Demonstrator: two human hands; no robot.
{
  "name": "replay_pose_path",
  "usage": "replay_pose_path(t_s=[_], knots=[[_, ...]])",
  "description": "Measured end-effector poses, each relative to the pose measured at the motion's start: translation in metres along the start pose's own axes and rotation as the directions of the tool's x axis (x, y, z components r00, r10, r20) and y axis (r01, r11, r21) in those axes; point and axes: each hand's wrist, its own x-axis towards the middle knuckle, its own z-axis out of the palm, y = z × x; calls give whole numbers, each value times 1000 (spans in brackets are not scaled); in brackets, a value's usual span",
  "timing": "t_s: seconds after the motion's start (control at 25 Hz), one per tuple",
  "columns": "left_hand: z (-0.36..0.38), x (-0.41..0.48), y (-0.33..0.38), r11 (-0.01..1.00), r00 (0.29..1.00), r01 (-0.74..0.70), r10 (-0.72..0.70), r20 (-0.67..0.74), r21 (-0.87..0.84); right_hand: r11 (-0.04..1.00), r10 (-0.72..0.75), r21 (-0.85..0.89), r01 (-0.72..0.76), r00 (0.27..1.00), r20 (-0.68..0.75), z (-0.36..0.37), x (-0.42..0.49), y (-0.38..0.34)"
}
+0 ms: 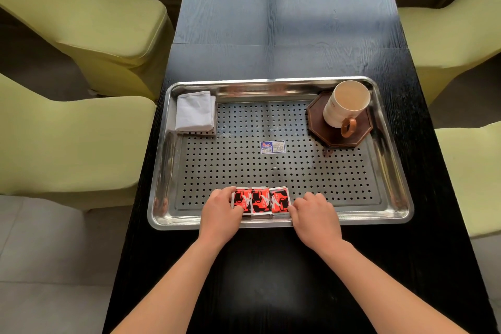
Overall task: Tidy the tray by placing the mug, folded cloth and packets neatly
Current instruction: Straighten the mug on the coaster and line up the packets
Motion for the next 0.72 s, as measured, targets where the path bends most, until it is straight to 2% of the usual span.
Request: replay_pose_path(t_s=[0.72], knots=[[-2, -2, 4, 1000, 1000, 17, -17, 14, -2, 992, 10, 124, -13, 1000, 25, -7, -5, 3]])
